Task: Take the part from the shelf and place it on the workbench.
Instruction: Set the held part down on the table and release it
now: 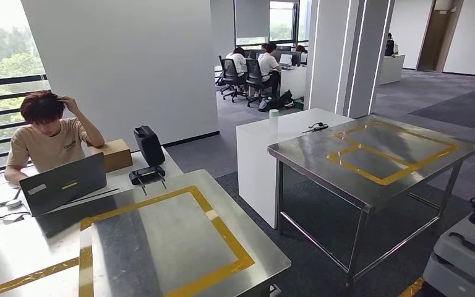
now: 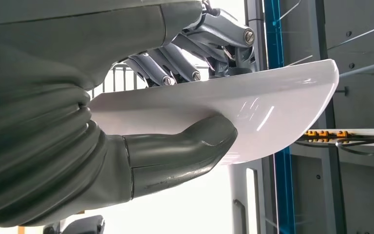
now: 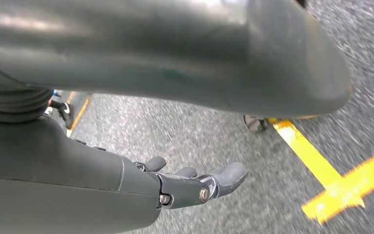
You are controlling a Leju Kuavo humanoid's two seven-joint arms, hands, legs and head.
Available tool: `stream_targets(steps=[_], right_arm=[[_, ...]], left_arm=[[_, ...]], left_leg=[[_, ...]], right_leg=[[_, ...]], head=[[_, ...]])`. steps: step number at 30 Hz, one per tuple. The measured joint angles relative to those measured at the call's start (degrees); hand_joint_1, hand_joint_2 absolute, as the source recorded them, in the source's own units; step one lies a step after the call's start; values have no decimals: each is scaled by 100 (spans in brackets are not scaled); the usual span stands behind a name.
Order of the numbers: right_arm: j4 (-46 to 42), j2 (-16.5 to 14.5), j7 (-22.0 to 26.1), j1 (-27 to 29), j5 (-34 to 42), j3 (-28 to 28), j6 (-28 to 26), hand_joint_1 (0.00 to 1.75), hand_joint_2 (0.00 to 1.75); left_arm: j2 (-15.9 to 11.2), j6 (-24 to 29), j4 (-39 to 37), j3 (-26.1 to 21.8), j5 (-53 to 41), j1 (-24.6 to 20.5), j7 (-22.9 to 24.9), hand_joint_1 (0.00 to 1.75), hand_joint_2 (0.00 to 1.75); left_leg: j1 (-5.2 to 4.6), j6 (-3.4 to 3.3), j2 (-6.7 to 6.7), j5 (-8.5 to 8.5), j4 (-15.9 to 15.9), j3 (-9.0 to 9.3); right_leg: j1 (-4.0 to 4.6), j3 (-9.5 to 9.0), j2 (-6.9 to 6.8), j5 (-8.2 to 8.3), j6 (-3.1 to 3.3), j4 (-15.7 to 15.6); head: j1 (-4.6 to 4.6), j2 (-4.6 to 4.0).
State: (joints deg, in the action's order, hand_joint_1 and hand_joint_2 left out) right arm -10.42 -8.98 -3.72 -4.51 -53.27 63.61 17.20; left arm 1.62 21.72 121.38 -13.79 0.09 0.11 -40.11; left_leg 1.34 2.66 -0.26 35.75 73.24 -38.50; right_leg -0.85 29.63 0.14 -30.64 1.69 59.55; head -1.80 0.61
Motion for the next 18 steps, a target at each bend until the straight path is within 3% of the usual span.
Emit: stream_targets(steps=[3, 4, 5, 9, 12, 14, 16, 18], right_arm=[[2, -22, 7, 34, -5, 1, 1, 0, 0], [3, -27, 6, 35, -8, 1, 1, 0, 0], [4, -29, 6, 37, -11, 1, 1, 0, 0], [4, -23, 9, 23, -17, 1, 1, 0, 0], [5, -21, 11, 17, -24, 1, 16, 0, 0], [5, -22, 13, 19, -39, 1, 21, 0, 0], [5, -22, 22, 34, -61, 1, 17, 0, 0], [6, -15, 37, 52, -75, 1, 14, 0, 0]], left_arm=[[-35, -18, -53, 39, 10, 6, -1, 175, 175], [-46, -25, -77, 54, 10, 13, -1, 175, 175], [-54, -30, -101, 67, 10, 22, 1, 175, 175], [-66, -46, -143, 108, 5, 26, -1, 175, 175], [-75, -54, -180, 155, -7, 28, -1, 175, 175], [-80, -54, -206, 163, -7, 35, 0, 175, 175], [-92, -55, -221, 163, -7, 41, 0, 175, 175], [-104, -63, -226, 163, -7, 43, -1, 175, 175]], left_leg=[[-53, -106, 15, -846, -927, 33], [-71, -133, 20, -1039, -1122, 42], [-85, -153, 22, -1112, -1205, 41], [-53, -251, 2, -1073, -1280, 150], [-54, -330, 8, -1014, -1321, 232], [-65, -347, -17, -972, -1319, 263], [-75, -346, -81, -918, -1319, 331], [-80, -328, -161, -857, -1320, 409]], right_leg=[[11, -163, 38, -156, -47, 13], [23, -183, 49, -213, -82, 23], [33, -196, 56, -265, -119, 22], [45, -212, 30, -442, -243, 138], [43, 312, 18, -784, -285, 1019], [44, 676, 18, -865, -286, 1484], [46, 806, 22, -588, -263, 1407], [60, 653, 103, -60, -201, 757]], head=[[-3, 0], [-2, 1], [-2, 1], [4, 7], [13, 9], [16, 8], [20, 7], [20, 7]])
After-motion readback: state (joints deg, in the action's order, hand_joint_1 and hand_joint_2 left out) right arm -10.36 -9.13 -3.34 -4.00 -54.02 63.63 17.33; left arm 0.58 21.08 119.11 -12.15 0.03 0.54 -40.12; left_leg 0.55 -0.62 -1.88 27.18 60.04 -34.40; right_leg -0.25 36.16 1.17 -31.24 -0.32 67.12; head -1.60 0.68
